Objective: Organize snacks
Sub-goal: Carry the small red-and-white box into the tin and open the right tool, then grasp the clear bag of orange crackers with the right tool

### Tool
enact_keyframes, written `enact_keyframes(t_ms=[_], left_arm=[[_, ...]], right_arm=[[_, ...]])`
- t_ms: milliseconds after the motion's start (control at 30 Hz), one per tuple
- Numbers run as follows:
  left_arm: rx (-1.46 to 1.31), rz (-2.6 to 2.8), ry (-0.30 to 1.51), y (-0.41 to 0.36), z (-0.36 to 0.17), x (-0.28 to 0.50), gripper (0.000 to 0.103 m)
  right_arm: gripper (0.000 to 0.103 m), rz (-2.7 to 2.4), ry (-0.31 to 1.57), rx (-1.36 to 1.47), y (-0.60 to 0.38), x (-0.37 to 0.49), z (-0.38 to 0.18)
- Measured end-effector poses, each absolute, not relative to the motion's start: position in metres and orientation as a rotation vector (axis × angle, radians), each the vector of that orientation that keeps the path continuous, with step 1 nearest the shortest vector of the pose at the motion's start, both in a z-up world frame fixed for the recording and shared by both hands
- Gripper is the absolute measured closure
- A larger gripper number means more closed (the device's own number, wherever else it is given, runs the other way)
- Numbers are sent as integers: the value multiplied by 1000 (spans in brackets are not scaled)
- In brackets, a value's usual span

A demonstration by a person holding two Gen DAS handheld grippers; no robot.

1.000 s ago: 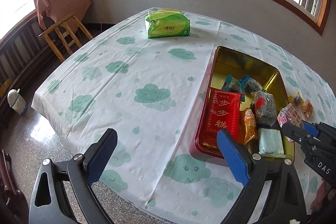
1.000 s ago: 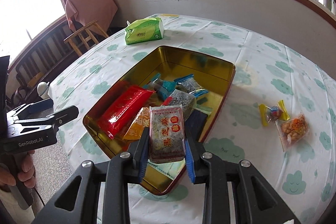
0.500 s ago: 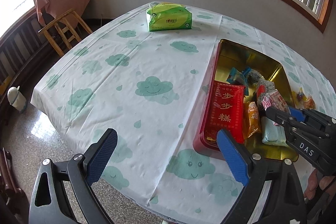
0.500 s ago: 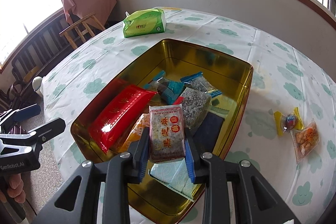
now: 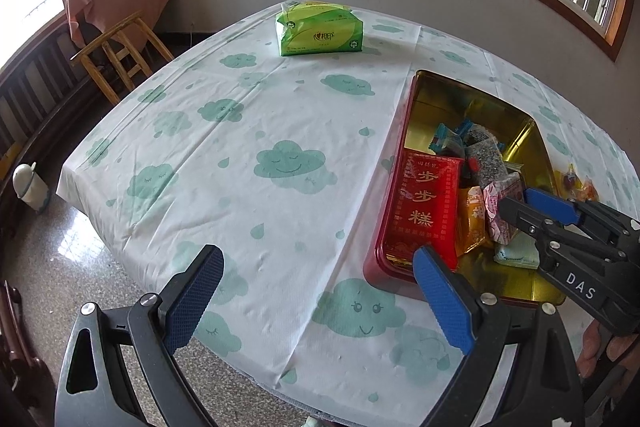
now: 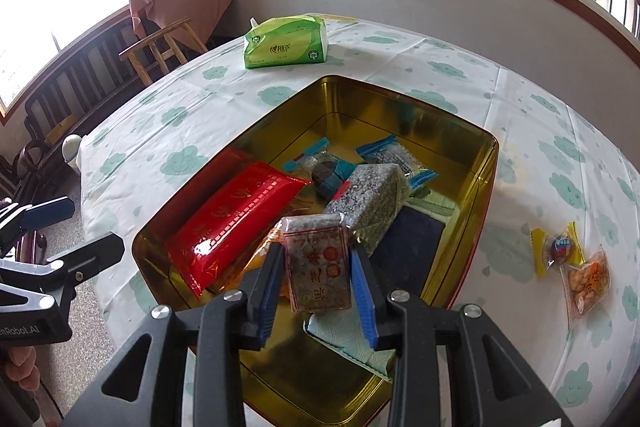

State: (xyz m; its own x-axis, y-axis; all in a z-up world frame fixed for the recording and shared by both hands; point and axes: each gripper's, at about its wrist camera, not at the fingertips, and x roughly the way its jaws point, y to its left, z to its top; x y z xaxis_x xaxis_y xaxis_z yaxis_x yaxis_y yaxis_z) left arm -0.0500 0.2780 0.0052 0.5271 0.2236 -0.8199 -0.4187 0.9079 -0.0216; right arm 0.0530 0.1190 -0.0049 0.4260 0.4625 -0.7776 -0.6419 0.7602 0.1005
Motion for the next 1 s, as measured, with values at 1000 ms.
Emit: enact_keyframes(t_ms=[1000], left_arm=[[-234,317,948,262,-3,-40,8]], right_arm=[[56,14,1088,422,-102,175,-30]])
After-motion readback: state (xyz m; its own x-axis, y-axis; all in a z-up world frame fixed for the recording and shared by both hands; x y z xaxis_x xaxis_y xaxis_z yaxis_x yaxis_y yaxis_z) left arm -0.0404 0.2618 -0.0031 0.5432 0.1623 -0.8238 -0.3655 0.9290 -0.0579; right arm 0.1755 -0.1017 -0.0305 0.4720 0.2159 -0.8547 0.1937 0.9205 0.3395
